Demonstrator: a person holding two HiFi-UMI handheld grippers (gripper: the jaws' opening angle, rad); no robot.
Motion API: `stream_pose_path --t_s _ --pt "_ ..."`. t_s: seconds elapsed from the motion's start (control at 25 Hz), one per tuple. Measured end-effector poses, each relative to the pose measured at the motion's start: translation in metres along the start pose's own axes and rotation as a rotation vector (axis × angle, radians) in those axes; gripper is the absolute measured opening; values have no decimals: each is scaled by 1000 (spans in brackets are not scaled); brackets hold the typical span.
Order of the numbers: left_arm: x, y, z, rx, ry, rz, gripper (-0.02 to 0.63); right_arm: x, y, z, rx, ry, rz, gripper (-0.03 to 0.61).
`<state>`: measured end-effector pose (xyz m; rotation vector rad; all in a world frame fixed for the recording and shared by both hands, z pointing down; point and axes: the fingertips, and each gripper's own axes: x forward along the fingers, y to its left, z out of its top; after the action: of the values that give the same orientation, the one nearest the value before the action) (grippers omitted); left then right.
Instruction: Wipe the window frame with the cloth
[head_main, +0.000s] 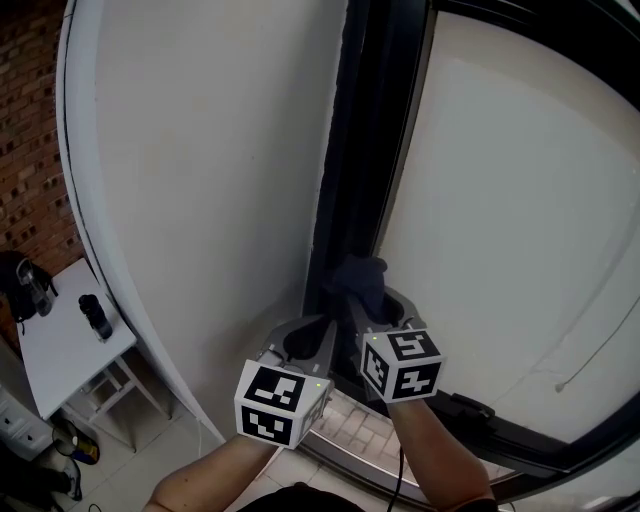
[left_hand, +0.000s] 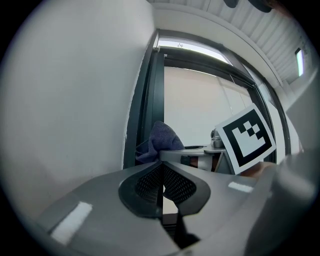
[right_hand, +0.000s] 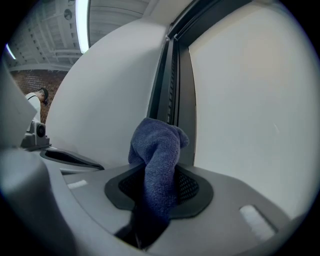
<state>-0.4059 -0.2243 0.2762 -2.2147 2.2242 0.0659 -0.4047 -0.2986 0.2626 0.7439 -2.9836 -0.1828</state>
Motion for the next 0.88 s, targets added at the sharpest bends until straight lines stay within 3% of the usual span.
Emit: stream_pose_path --t_s 0.52,0.88 --pt "9 5 87 44 -120 4 -6 3 -8 83 -75 -45 30 127" --pt "14 -8 131 51 -176 -50 -6 4 -8 142 -143 -92 14 127"
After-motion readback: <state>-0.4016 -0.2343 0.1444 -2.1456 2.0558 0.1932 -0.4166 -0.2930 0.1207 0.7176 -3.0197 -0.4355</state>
